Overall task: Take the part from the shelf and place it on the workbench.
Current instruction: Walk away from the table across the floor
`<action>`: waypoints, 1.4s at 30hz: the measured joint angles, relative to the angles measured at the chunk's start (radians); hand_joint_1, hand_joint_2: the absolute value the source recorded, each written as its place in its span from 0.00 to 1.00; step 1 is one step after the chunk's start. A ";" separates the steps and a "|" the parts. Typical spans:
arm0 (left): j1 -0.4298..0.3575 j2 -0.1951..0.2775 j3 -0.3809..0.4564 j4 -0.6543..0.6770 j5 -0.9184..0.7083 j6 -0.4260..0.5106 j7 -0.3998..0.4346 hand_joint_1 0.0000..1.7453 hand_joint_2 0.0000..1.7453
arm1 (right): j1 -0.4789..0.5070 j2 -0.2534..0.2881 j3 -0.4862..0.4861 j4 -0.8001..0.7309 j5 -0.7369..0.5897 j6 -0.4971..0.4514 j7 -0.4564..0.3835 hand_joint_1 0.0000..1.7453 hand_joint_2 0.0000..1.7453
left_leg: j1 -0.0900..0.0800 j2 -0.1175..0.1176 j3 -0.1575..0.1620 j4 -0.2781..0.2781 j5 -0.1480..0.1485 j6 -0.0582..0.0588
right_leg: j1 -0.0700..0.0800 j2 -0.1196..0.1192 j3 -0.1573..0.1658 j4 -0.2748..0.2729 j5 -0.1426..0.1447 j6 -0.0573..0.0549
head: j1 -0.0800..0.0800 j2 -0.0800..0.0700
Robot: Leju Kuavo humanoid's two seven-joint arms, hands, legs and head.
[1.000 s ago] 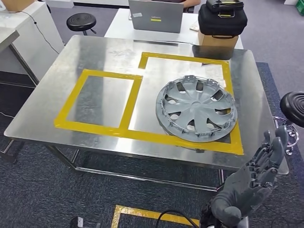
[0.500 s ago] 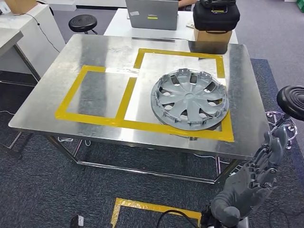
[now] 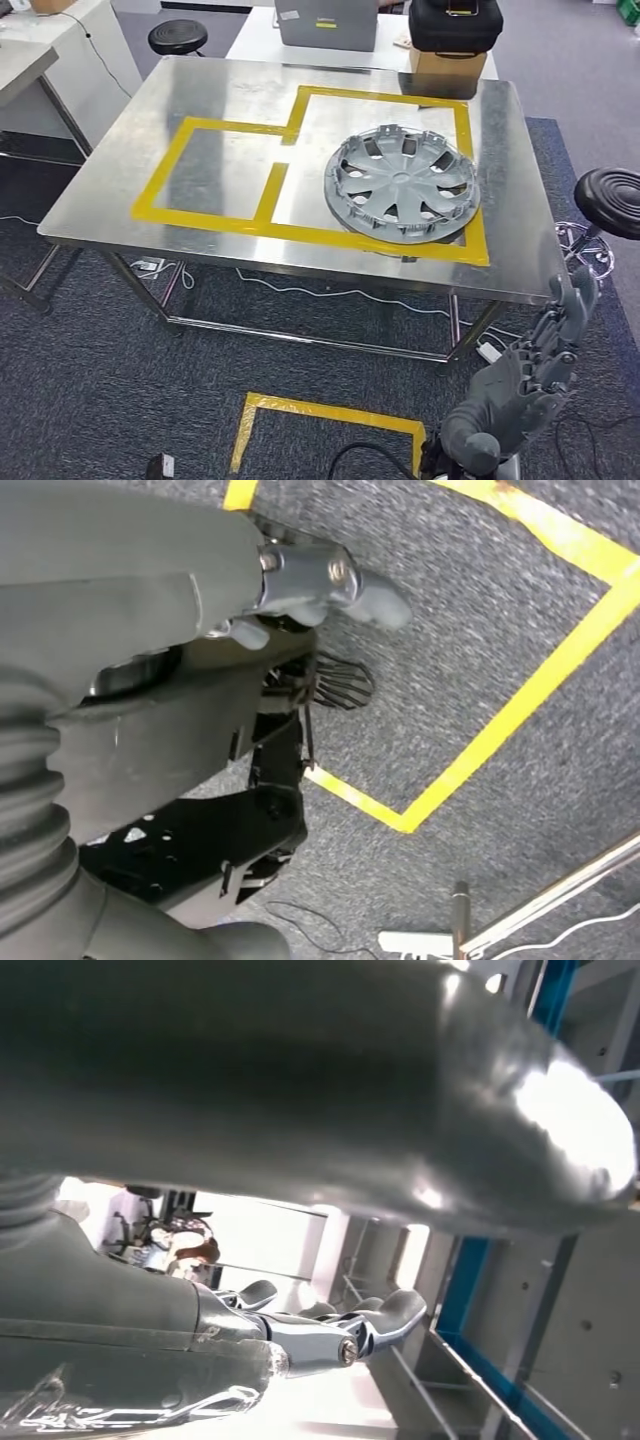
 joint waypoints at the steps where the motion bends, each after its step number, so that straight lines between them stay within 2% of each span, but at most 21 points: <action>1: 0.001 0.000 0.000 0.000 0.000 -0.001 0.000 0.00 1.00 | 0.000 0.000 0.000 0.000 0.000 0.000 0.000 0.00 0.00 | 0.002 0.001 -0.009 -0.001 0.010 0.006 | -0.001 0.000 -0.011 0.029 -0.035 0.006 | 0.001 0.000; 4: 0.001 0.000 0.000 0.000 0.001 -0.002 0.000 0.00 1.00 | 0.000 0.000 -0.001 0.000 0.001 0.000 0.000 0.00 0.00 | 0.002 0.003 -0.046 0.000 0.042 0.013 | -0.003 0.000 -0.058 0.213 -0.172 0.017 | 0.004 0.000; 6: 0.001 0.000 0.000 0.000 0.001 -0.003 0.000 0.00 1.00 | 0.000 0.000 -0.001 0.001 0.001 0.000 0.000 0.00 0.00 | 0.002 0.003 -0.076 0.002 0.065 0.011 | -0.004 0.000 -0.049 0.277 -0.179 0.020 | 0.004 0.000; 8: 0.001 0.000 0.000 0.000 0.001 -0.003 0.000 0.00 1.00 | 0.000 0.000 -0.001 0.001 0.001 0.000 0.000 0.00 0.00 | 0.003 0.003 -0.104 0.007 0.084 0.006 | -0.005 0.000 0.029 0.204 -0.129 0.021 | 0.004 0.000; 10: 0.001 0.000 0.000 0.000 0.001 -0.004 0.000 0.00 1.00 | -0.001 0.000 0.000 0.001 0.001 0.000 0.001 0.00 0.00 | 0.003 0.002 -0.125 0.015 0.099 -0.003 | -0.005 0.002 0.137 0.056 -0.119 0.018 | 0.003 0.000; 11: 0.001 0.000 0.000 0.000 0.000 -0.005 0.000 0.00 1.00 | -0.001 0.000 0.000 0.001 0.001 0.000 0.002 0.00 0.00 | 0.001 0.001 -0.131 0.018 0.106 -0.009 | -0.004 0.003 0.170 0.003 -0.126 0.015 | 0.003 0.000; 14: 0.002 0.000 0.000 0.000 0.000 -0.008 0.000 0.00 1.00 | -0.002 -0.001 0.001 0.004 0.003 0.000 0.009 0.00 0.00 | 0.002 0.001 -0.137 0.021 0.125 -0.025 | 0.000 0.004 0.175 -0.029 -0.130 -0.009 | 0.002 0.000; 16: 0.002 0.001 0.000 0.000 0.001 -0.009 0.000 0.00 1.00 | -0.002 -0.001 0.001 0.006 0.004 0.000 0.012 0.00 0.00 | 0.004 0.001 -0.151 0.047 0.088 -0.037 | -0.001 0.001 0.159 -0.028 -0.113 -0.029 | -0.001 0.000; 19: 0.002 0.001 0.000 0.000 0.002 -0.009 0.000 0.00 1.00 | -0.003 -0.001 0.002 0.007 0.004 0.000 0.012 0.00 0.00 | 0.005 0.001 -0.198 0.205 -0.056 -0.047 | -0.001 -0.001 0.123 -0.028 -0.079 -0.045 | -0.007 0.000; 20: 0.002 0.001 0.000 0.000 0.003 -0.008 0.000 0.00 1.00 | -0.002 -0.001 0.002 0.008 0.004 0.000 0.012 0.00 0.00 | 0.005 0.001 -0.209 0.260 -0.080 -0.049 | 0.000 -0.001 0.108 -0.027 -0.067 -0.045 | -0.007 0.000; 22: 0.002 0.001 0.001 0.000 0.005 -0.008 0.000 0.00 1.00 | -0.002 -0.001 0.002 0.008 0.004 0.000 0.012 0.00 0.00 | 0.005 0.001 -0.191 0.294 -0.062 -0.047 | 0.001 -0.001 0.078 -0.026 -0.045 -0.042 | -0.007 0.000; 24: 0.001 0.001 0.001 0.000 0.005 -0.007 0.000 0.00 0.50 | -0.002 -0.001 0.002 0.009 0.003 0.000 0.013 0.00 0.00 | 0.004 0.001 -0.113 0.207 -0.011 -0.040 | 0.002 0.000 0.053 -0.025 -0.024 -0.038 | -0.007 0.000; 26: -0.001 0.000 0.001 0.000 0.002 -0.004 -0.001 0.00 0.00 | -0.002 0.000 0.001 0.009 -0.006 0.000 0.014 0.00 0.00 | 0.002 0.000 -0.016 0.069 -0.003 -0.030 | 0.006 0.000 0.036 -0.022 -0.007 -0.031 | -0.007 0.000; 28: -0.003 -0.001 0.001 0.000 0.000 0.004 -0.002 0.00 0.00 | 0.000 0.000 -0.005 0.013 -0.033 0.000 0.021 0.00 0.00 | -0.002 0.000 0.023 -0.005 -0.016 -0.018 | 0.008 -0.002 0.023 -0.021 0.009 -0.020 | -0.007 0.000; 30: 0.000 -0.004 0.001 0.000 -0.001 0.013 -0.002 0.00 0.00 | 0.003 0.002 -0.015 0.022 -0.075 0.000 0.047 0.00 0.00 | -0.002 0.001 0.014 -0.011 -0.010 -0.004 | 0.005 -0.003 0.013 -0.019 0.015 -0.009 | -0.006 0.000; 32: 0.003 -0.006 0.001 0.000 -0.004 0.021 0.000 0.00 0.00 | 0.006 0.004 -0.027 0.040 -0.124 0.000 0.082 0.00 0.00 | 0.000 0.002 0.005 -0.013 0.005 0.009 | 0.002 -0.003 -0.013 0.036 -0.029 0.003 | -0.004 0.000; 34: 0.003 -0.006 0.001 0.000 -0.008 0.027 0.005 0.00 0.00 | 0.006 0.004 -0.041 0.073 -0.161 0.000 0.110 0.00 0.00 | 0.000 0.003 -0.009 -0.013 0.018 0.015 | 0.000 -0.003 -0.062 0.167 -0.109 0.012 | -0.001 0.000; 36: 0.004 -0.006 0.001 0.000 -0.012 0.029 0.014 0.00 0.00 | 0.007 0.004 -0.058 0.119 -0.182 0.000 0.127 0.00 0.00 | 0.000 0.003 -0.022 -0.012 0.030 0.015 | -0.001 -0.003 -0.085 0.262 -0.151 0.017 | -0.001 0.000; 37: 0.004 -0.006 0.001 0.000 -0.012 0.029 0.018 0.00 0.00 | 0.007 0.004 -0.066 0.141 -0.189 0.000 0.131 0.00 0.00 | 0.000 0.003 -0.028 -0.012 0.035 0.014 | -0.002 -0.003 -0.069 0.255 -0.146 0.017 | -0.001 0.000; 40: 0.005 -0.007 0.001 0.000 -0.013 0.027 0.022 0.00 0.00 | 0.007 0.004 -0.081 0.179 -0.197 0.000 0.131 0.00 0.00 | 0.000 0.002 -0.036 -0.011 0.044 0.009 | -0.004 -0.003 0.039 0.107 -0.086 0.015 | -0.001 0.000; 42: 0.005 -0.007 0.001 0.000 -0.013 0.027 0.023 0.00 0.00 | 0.007 0.004 -0.082 0.181 -0.197 0.000 0.131 0.00 0.00 | 0.000 0.002 -0.036 -0.011 0.044 0.008 | -0.004 -0.003 0.059 0.076 -0.075 0.015 | -0.001 0.000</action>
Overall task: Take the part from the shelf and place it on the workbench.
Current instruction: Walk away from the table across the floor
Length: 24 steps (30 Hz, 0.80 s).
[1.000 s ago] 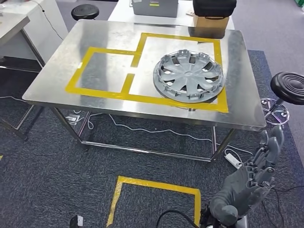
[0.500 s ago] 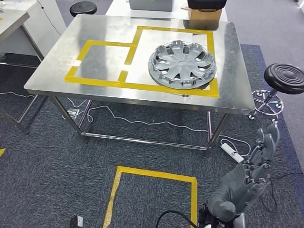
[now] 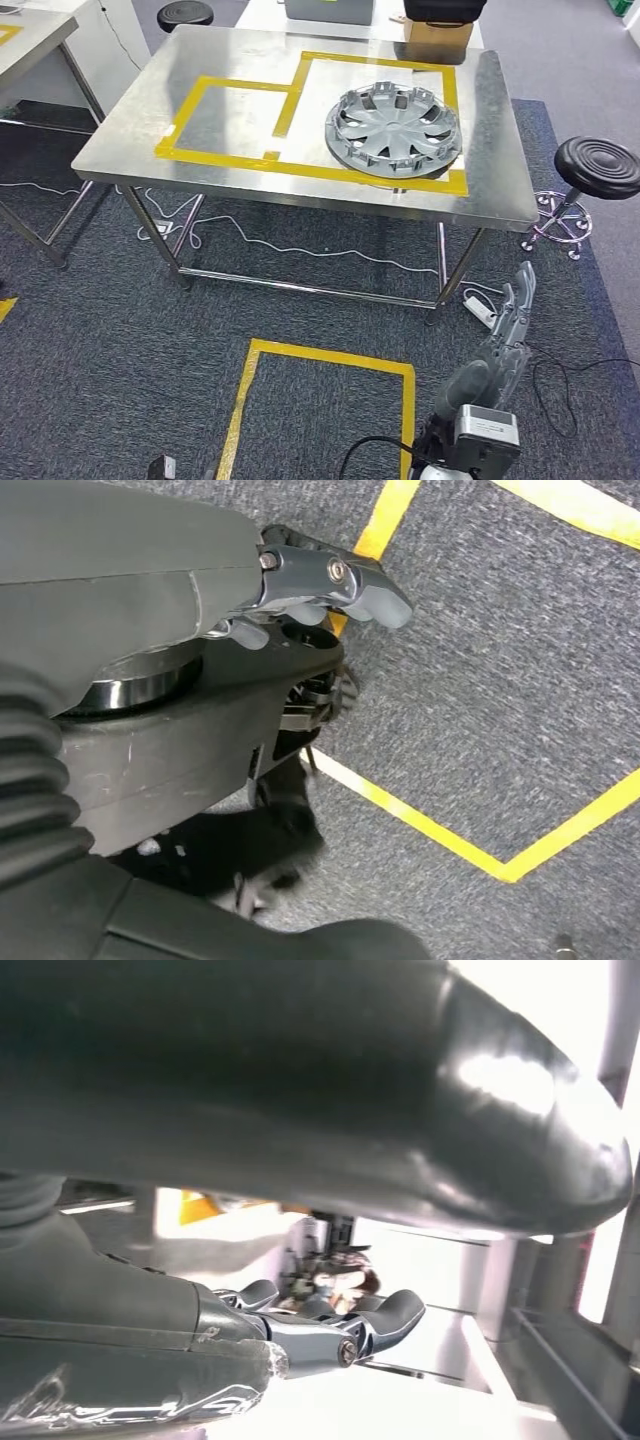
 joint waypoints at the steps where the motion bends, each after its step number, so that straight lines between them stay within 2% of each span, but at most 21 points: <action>1: 0.000 0.000 0.000 0.000 0.000 0.000 0.000 0.00 0.00 | 0.000 0.000 0.000 0.000 0.000 0.000 0.000 0.00 0.00 | 0.000 0.000 0.000 0.000 0.000 0.000 | 0.000 0.000 0.004 -0.006 0.002 0.000 | 0.000 0.000; 3: 0.000 0.000 0.000 0.000 0.000 0.000 0.000 0.00 0.00 | -0.002 0.000 -0.001 0.004 0.000 0.000 0.000 0.00 0.00 | -0.001 0.000 0.000 0.001 0.001 -0.002 | 0.000 0.000 0.032 -0.049 0.006 -0.001 | 0.000 0.000; 4: -0.001 0.000 0.000 0.000 -0.001 -0.001 0.000 0.00 0.00 | -0.002 0.001 -0.004 0.011 0.001 0.000 0.004 0.00 0.00 | -0.002 0.000 -0.004 0.003 0.003 -0.007 | 0.001 0.001 0.044 -0.073 0.007 -0.007 | 0.000 0.000; 6: -0.002 0.000 -0.002 0.000 -0.020 0.019 0.000 0.00 0.00 | -0.009 0.002 -0.023 0.066 -0.011 0.012 0.042 0.00 0.00 | -0.003 0.000 -0.021 0.024 -0.007 -0.026 | 0.002 0.003 0.053 -0.105 0.011 -0.030 | -0.002 0.000; 7: -0.003 0.001 -0.004 0.000 -0.035 0.038 0.001 0.00 0.00 | -0.014 0.003 -0.041 0.115 -0.025 0.028 0.056 0.00 0.00 | -0.002 0.000 -0.040 0.057 -0.028 -0.036 | 0.002 0.004 0.049 -0.108 0.016 -0.043 | -0.005 0.000; 8: -0.003 0.001 -0.006 0.000 -0.053 0.063 0.003 0.00 0.00 | -0.022 0.003 -0.065 0.175 -0.042 0.052 0.058 0.00 0.00 | -0.001 0.000 -0.066 0.111 -0.060 -0.043 | 0.001 0.003 0.045 -0.110 0.020 -0.051 | -0.008 0.000; 10: -0.002 0.002 -0.014 0.000 -0.081 0.108 0.014 0.00 0.00 | -0.043 0.004 -0.126 0.311 -0.065 0.117 0.016 0.00 0.00 | 0.001 0.000 -0.130 0.245 -0.121 -0.047 | 0.002 0.002 0.036 -0.109 0.024 -0.055 | -0.011 0.000; 11: -0.001 0.002 -0.019 0.000 -0.093 0.132 0.022 0.00 0.00 | -0.058 0.004 -0.162 0.391 -0.076 0.157 -0.007 0.00 0.00 | 0.001 0.000 -0.151 0.287 -0.130 -0.048 | 0.002 0.002 0.033 -0.109 0.026 -0.055 | -0.011 0.000; 12: -0.001 0.003 -0.025 0.000 -0.103 0.156 0.030 0.00 0.00 | -0.076 0.004 -0.201 0.479 -0.091 0.204 -0.026 0.00 0.00 | 0.001 0.000 -0.155 0.295 -0.120 -0.047 | 0.002 0.002 0.030 -0.109 0.028 -0.054 | -0.012 0.000; 13: 0.000 0.004 -0.030 0.000 -0.114 0.181 0.038 0.00 0.00 | -0.097 0.004 -0.243 0.574 -0.110 0.256 -0.042 0.00 0.00 | 0.001 0.000 -0.140 0.265 -0.093 -0.046 | 0.002 0.003 0.029 -0.109 0.030 -0.052 | -0.012 0.000; 15: -0.001 0.004 -0.041 0.000 -0.140 0.227 0.060 0.00 0.00 | -0.145 0.004 -0.333 0.776 -0.142 0.351 -0.068 0.00 0.00 | 0.001 -0.001 -0.077 0.140 -0.026 -0.042 | 0.003 0.003 0.027 -0.108 0.032 -0.045 | -0.012 0.000; 17: -0.002 0.003 -0.056 0.000 -0.162 0.258 0.077 0.00 0.00 | -0.187 0.003 -0.418 0.960 -0.155 0.406 -0.096 0.00 0.00 | 0.002 -0.002 -0.034 0.044 0.002 -0.034 | 0.007 0.002 0.019 -0.102 0.034 -0.036 | -0.012 0.000; 20: 0.001 0.002 -0.069 0.000 -0.173 0.270 0.086 0.00 0.00 | -0.219 0.002 -0.501 1.139 -0.157 0.428 -0.122 0.00 0.00 | 0.000 -0.004 -0.036 0.029 0.002 -0.016 | 0.008 0.001 0.008 -0.097 0.037 -0.022 | -0.008 0.000; 21: 0.002 0.002 -0.073 0.000 -0.174 0.271 0.087 0.00 0.00 | -0.224 0.002 -0.517 1.176 -0.156 0.429 -0.125 0.00 0.00 | 0.001 -0.004 -0.037 0.029 0.003 -0.010 | 0.007 0.001 0.002 -0.087 0.029 -0.017 | -0.006 0.000; 22: 0.002 0.002 -0.077 0.000 -0.176 0.272 0.087 0.00 0.00 | -0.232 0.002 -0.530 1.209 -0.156 0.430 -0.127 0.00 0.00 | 0.002 -0.003 -0.037 0.028 0.005 -0.004 | 0.006 0.001 -0.010 -0.060 0.009 -0.012 | -0.003 0.000; 24: 0.001 0.002 -0.080 0.000 -0.177 0.271 0.087 0.00 0.00 | -0.250 0.002 -0.553 1.268 -0.155 0.433 -0.129 0.00 0.00 | 0.003 -0.001 -0.038 0.028 0.007 0.003 | 0.004 0.001 -0.059 0.054 -0.055 -0.003 | 0.002 0.000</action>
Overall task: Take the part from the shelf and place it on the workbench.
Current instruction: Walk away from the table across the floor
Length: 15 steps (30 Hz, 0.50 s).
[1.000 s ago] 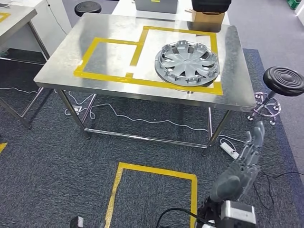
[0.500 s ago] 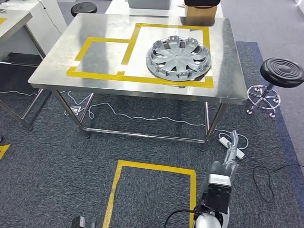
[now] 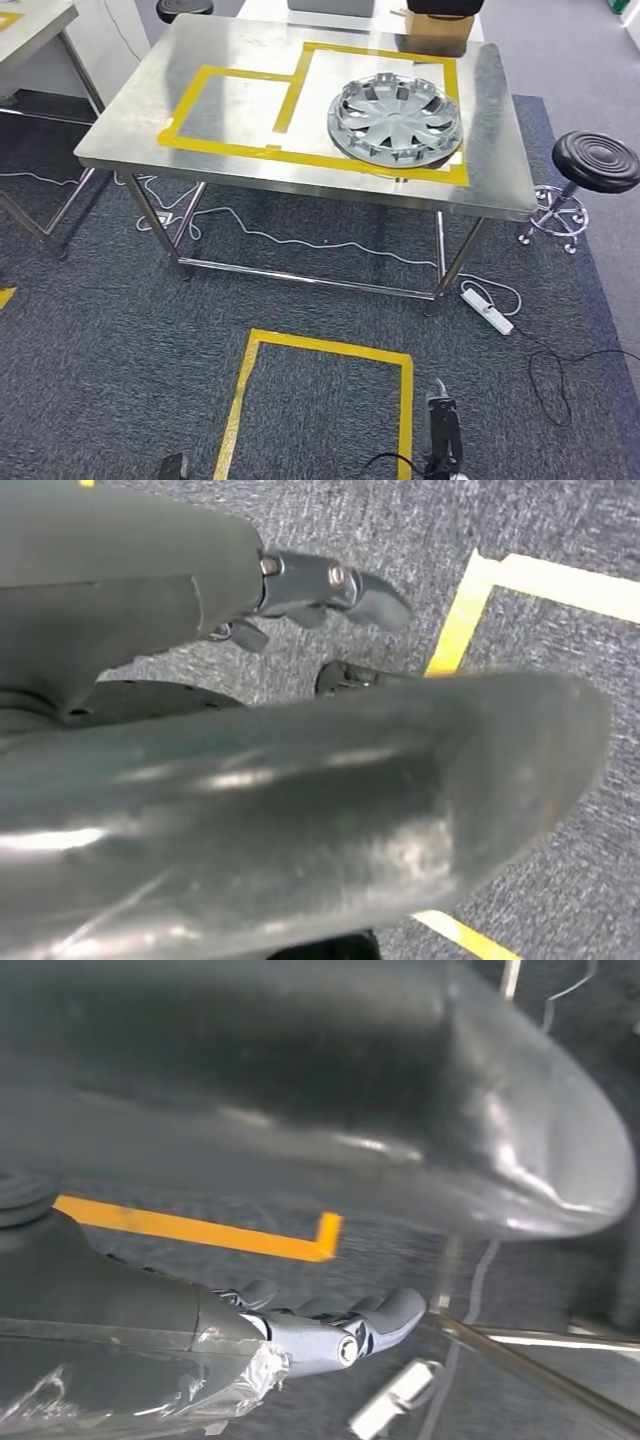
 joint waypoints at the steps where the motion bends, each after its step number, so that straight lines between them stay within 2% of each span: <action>1: 0.000 0.000 0.000 0.000 0.001 -0.002 -0.002 0.00 0.00 | -0.007 0.000 -0.011 0.027 0.000 0.009 0.000 0.00 0.00 | -0.001 0.001 0.000 0.000 0.000 0.002 | 0.000 0.000 -0.029 0.069 -0.030 0.002 | 0.001 0.000; 2: 0.001 0.000 0.000 0.000 0.004 -0.006 -0.006 0.00 0.00 | -0.011 0.000 -0.022 0.052 0.002 0.022 0.001 0.00 0.00 | -0.001 0.001 -0.001 0.000 0.000 0.003 | -0.001 0.000 -0.050 0.119 -0.045 0.003 | 0.001 0.000; 3: 0.001 0.000 0.000 0.000 0.008 -0.012 -0.012 0.00 0.00 | -0.012 -0.001 -0.032 0.077 0.006 0.035 0.003 0.00 0.00 | -0.001 0.000 0.000 0.000 0.000 0.003 | -0.001 0.000 -0.055 0.136 -0.043 0.003 | 0.002 0.000; 4: 0.001 0.000 0.000 0.000 0.013 -0.018 -0.019 0.00 0.00 | -0.013 -0.001 -0.041 0.101 0.015 0.045 0.007 0.00 0.00 | -0.001 0.000 0.000 0.000 0.000 0.003 | -0.001 0.000 -0.042 0.115 -0.024 0.002 | 0.002 0.000; 6: 0.001 0.000 0.000 0.000 0.017 -0.024 -0.029 0.00 0.00 | -0.018 -0.003 -0.054 0.147 0.046 0.031 0.026 0.00 0.00 | -0.002 -0.002 0.002 0.001 -0.001 0.001 | -0.002 0.000 0.024 -0.013 0.037 -0.001 | 0.002 0.000; 7: 0.001 0.000 0.000 0.000 0.017 -0.024 -0.033 0.00 0.00 | -0.021 -0.004 -0.058 0.167 0.066 0.012 0.041 0.00 0.00 | -0.004 -0.002 0.002 0.003 -0.002 -0.002 | -0.002 0.000 0.058 -0.077 0.056 -0.003 | 0.002 0.000; 8: 0.001 0.000 0.000 0.000 0.016 -0.023 -0.035 0.00 0.00 | -0.023 -0.005 -0.060 0.188 0.087 -0.012 0.061 0.00 0.00 | -0.006 -0.001 0.000 0.005 -0.002 -0.007 | -0.002 0.001 0.079 -0.120 0.066 -0.007 | 0.001 0.000; 9: 0.000 0.001 0.000 0.000 0.014 -0.021 -0.036 0.00 0.00 | -0.024 -0.006 -0.062 0.208 0.106 -0.036 0.086 0.00 0.00 | -0.008 -0.001 -0.003 0.006 -0.002 -0.012 | -0.001 0.002 0.087 -0.138 0.065 -0.011 | 0.000 0.000; 11: 0.000 0.001 0.000 0.000 0.004 -0.010 -0.028 0.00 0.00 | -0.020 -0.011 -0.064 0.242 0.137 -0.072 0.143 0.00 0.00 | -0.008 -0.001 -0.006 0.008 -0.002 -0.021 | -0.001 0.005 0.086 -0.139 0.066 -0.023 | -0.001 0.000; 13: 0.000 0.002 -0.001 0.000 -0.003 0.005 -0.013 0.00 0.00 | -0.015 -0.016 -0.065 0.269 0.160 -0.098 0.199 0.00 0.00 | -0.006 -0.001 -0.017 0.033 -0.024 -0.032 | -0.003 0.005 0.085 -0.141 0.068 -0.035 | -0.003 0.000; 15: 0.000 0.003 -0.001 0.000 -0.005 0.015 -0.002 0.00 0.00 | -0.011 -0.020 -0.066 0.291 0.181 -0.130 0.256 0.00 0.00 | -0.005 -0.001 -0.063 0.134 -0.084 -0.043 | -0.005 0.005 0.084 -0.142 0.070 -0.043 | -0.007 0.000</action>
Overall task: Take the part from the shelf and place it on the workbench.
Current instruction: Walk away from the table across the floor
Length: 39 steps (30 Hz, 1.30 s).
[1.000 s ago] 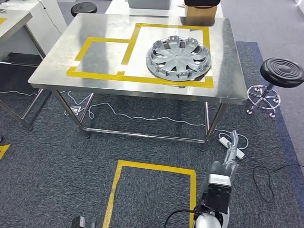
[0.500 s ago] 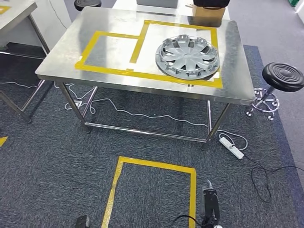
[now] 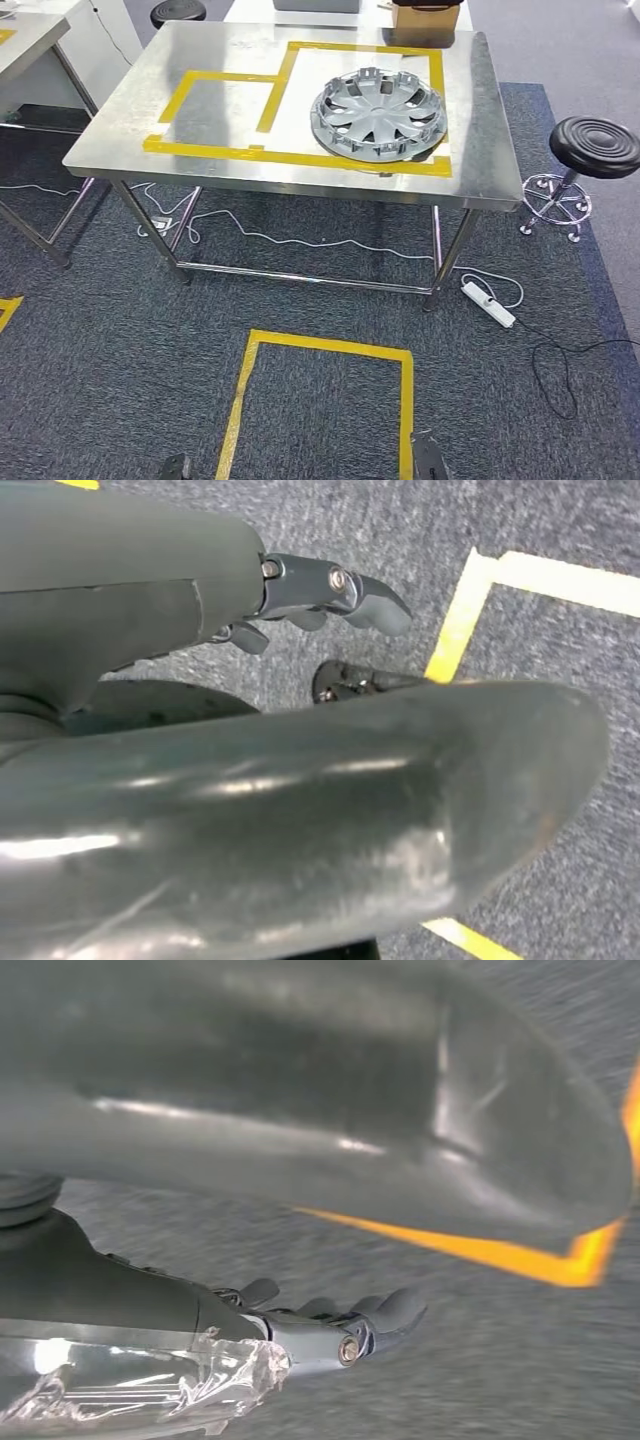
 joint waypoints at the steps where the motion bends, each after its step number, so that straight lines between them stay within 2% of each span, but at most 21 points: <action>1: 0.001 0.001 0.000 0.000 -0.001 0.002 0.003 0.00 0.00 | 0.003 -0.003 0.000 0.009 0.008 -0.015 0.023 0.00 0.00 | 0.001 0.000 -0.033 0.069 -0.032 -0.003 | 0.000 -0.001 -0.001 0.000 0.000 -0.002 | -0.002 0.000; 3: 0.003 0.002 0.000 0.000 -0.003 0.004 0.005 0.00 0.00 | 0.010 -0.009 0.000 0.023 0.016 -0.031 0.048 0.00 0.00 | 0.001 0.000 -0.074 0.154 -0.055 -0.005 | 0.000 -0.001 -0.003 0.000 0.001 -0.003 | -0.002 0.000; 4: 0.003 0.002 0.000 0.000 -0.003 0.004 0.005 0.00 0.00 | 0.012 -0.011 0.000 0.028 0.017 -0.033 0.053 0.00 0.00 | 0.002 0.000 -0.070 0.147 -0.039 -0.004 | 0.000 -0.001 -0.003 0.000 0.001 -0.003 | -0.002 0.000; 7: 0.001 0.002 0.000 0.000 -0.005 0.006 0.006 0.00 0.00 | 0.013 -0.014 0.000 0.037 0.029 -0.048 0.087 0.00 0.00 | 0.004 0.021 0.019 -0.022 0.053 -0.001 | 0.003 -0.001 -0.002 0.004 0.000 0.003 | -0.004 0.000; 8: -0.003 0.002 0.000 0.000 -0.006 0.007 0.007 0.00 0.00 | 0.013 -0.015 0.000 0.040 0.039 -0.064 0.120 0.00 0.00 | 0.004 0.030 0.043 -0.071 0.067 0.003 | 0.006 -0.004 -0.003 0.007 0.000 0.007 | -0.007 0.000; 10: -0.009 0.000 0.000 0.000 -0.007 0.008 0.010 0.00 0.00 | 0.017 -0.019 0.000 0.044 0.060 -0.105 0.209 0.00 0.00 | 0.002 0.035 0.056 -0.110 0.070 0.015 | 0.012 -0.016 -0.006 0.011 -0.003 0.016 | -0.010 0.000; 13: -0.004 0.000 0.000 0.000 -0.012 0.016 0.018 0.00 0.00 | 0.021 -0.023 -0.003 0.050 0.075 -0.142 0.307 0.00 0.00 | 0.003 0.013 0.051 -0.112 0.074 0.035 | 0.009 -0.027 -0.012 0.031 -0.024 0.032 | -0.006 0.000; 16: -0.001 0.002 0.000 0.000 -0.020 0.029 0.032 0.00 0.00 | 0.021 -0.024 -0.005 0.055 0.087 -0.148 0.357 0.00 0.00 | 0.004 -0.005 0.049 -0.112 0.078 0.046 | 0.007 -0.014 -0.080 0.191 -0.116 0.044 | 0.001 0.000; 18: 0.001 0.003 0.000 0.000 -0.023 0.037 0.041 0.00 0.00 | 0.023 -0.024 -0.005 0.058 0.094 -0.149 0.377 0.00 0.00 | 0.004 -0.020 0.048 -0.112 0.079 0.048 | 0.007 -0.011 -0.122 0.288 -0.148 0.044 | 0.003 0.000; 19: 0.002 0.004 0.000 0.000 -0.024 0.040 0.044 0.00 0.00 | 0.024 -0.025 -0.005 0.059 0.097 -0.149 0.384 0.00 0.00 | 0.003 -0.029 0.048 -0.111 0.080 0.048 | 0.007 -0.010 -0.121 0.287 -0.137 0.044 | 0.003 0.000; 20: 0.003 0.004 0.000 0.000 -0.025 0.042 0.046 0.00 0.00 | 0.024 -0.025 -0.005 0.060 0.098 -0.149 0.389 0.00 0.00 | 0.003 -0.040 0.048 -0.111 0.080 0.047 | 0.006 -0.006 -0.100 0.247 -0.110 0.042 | 0.003 0.000; 23: 0.001 0.003 0.000 0.000 -0.025 0.044 0.048 0.00 0.00 | 0.024 -0.027 -0.005 0.062 0.104 -0.150 0.401 0.00 0.00 | 0.002 -0.073 0.046 -0.109 0.083 0.038 | -0.004 0.052 -0.003 0.057 -0.035 0.037 | 0.003 0.000; 25: 0.001 0.003 0.000 0.000 -0.025 0.046 0.049 0.00 0.00 | 0.024 -0.028 -0.005 0.064 0.107 -0.150 0.408 0.00 0.00 | 0.003 -0.092 0.039 -0.109 0.089 0.026 | -0.006 0.074 0.017 0.017 -0.032 0.033 | 0.002 0.000; 27: 0.003 0.004 0.000 0.000 -0.025 0.048 0.050 0.00 0.00 | 0.023 -0.028 -0.006 0.064 0.110 -0.151 0.412 0.00 0.00 | 0.006 -0.101 0.034 -0.111 0.092 0.014 | -0.004 0.054 0.018 0.014 -0.027 0.022 | 0.002 0.000; 29: 0.004 0.004 0.000 0.000 -0.024 0.050 0.050 0.00 0.00 | 0.022 -0.028 -0.007 0.064 0.112 -0.151 0.413 0.00 0.00 | 0.004 -0.069 0.014 -0.073 0.064 0.003 | -0.007 0.031 0.020 0.007 -0.021 0.009 | -0.005 0.000; 31: 0.001 0.004 0.000 0.000 -0.024 0.051 0.050 0.00 0.00 | 0.023 -0.029 -0.007 0.064 0.112 -0.151 0.413 0.00 0.00 | 0.003 -0.027 -0.040 0.038 0.000 -0.005 | -0.006 0.003 0.019 0.004 -0.020 0.001 | -0.012 0.000; 32: 0.000 0.004 0.000 0.000 -0.024 0.051 0.050 0.00 0.00 | 0.025 -0.029 -0.008 0.064 0.113 -0.151 0.414 0.00 0.00 | 0.004 -0.019 -0.070 0.101 -0.027 -0.007 | -0.005 -0.011 0.018 0.004 -0.020 0.000 | -0.013 0.000; 34: 0.002 0.005 0.001 0.000 -0.023 0.051 0.050 0.00 0.00 | 0.025 -0.030 -0.010 0.064 0.113 -0.150 0.415 0.00 0.00 | 0.005 -0.013 -0.093 0.154 -0.031 -0.010 | -0.004 -0.039 0.017 0.004 -0.021 -0.001 | -0.013 0.000; 36: 0.004 0.005 0.001 0.000 -0.023 0.051 0.050 0.00 0.00 | 0.023 -0.030 -0.010 0.064 0.114 -0.148 0.417 0.00 0.00 | 0.004 0.005 -0.045 0.071 0.025 -0.008 | -0.004 -0.064 0.019 0.004 -0.022 0.001 | -0.014 0.000; 37: 0.003 0.006 0.001 0.000 -0.023 0.051 0.050 0.00 0.00 | 0.022 -0.030 -0.011 0.064 0.115 -0.147 0.417 0.00 0.00 | 0.003 0.033 -0.007 0.005 0.054 -0.006 | -0.002 -0.075 0.021 0.005 -0.023 0.004 | -0.014 0.000; 39: -0.002 0.005 0.001 0.000 -0.023 0.051 0.050 0.00 0.00 | 0.022 -0.030 -0.011 0.064 0.116 -0.146 0.418 0.00 0.00 | 0.000 0.074 0.043 -0.091 0.080 0.004 | 0.005 -0.096 0.022 0.009 -0.027 0.014 | -0.014 0.000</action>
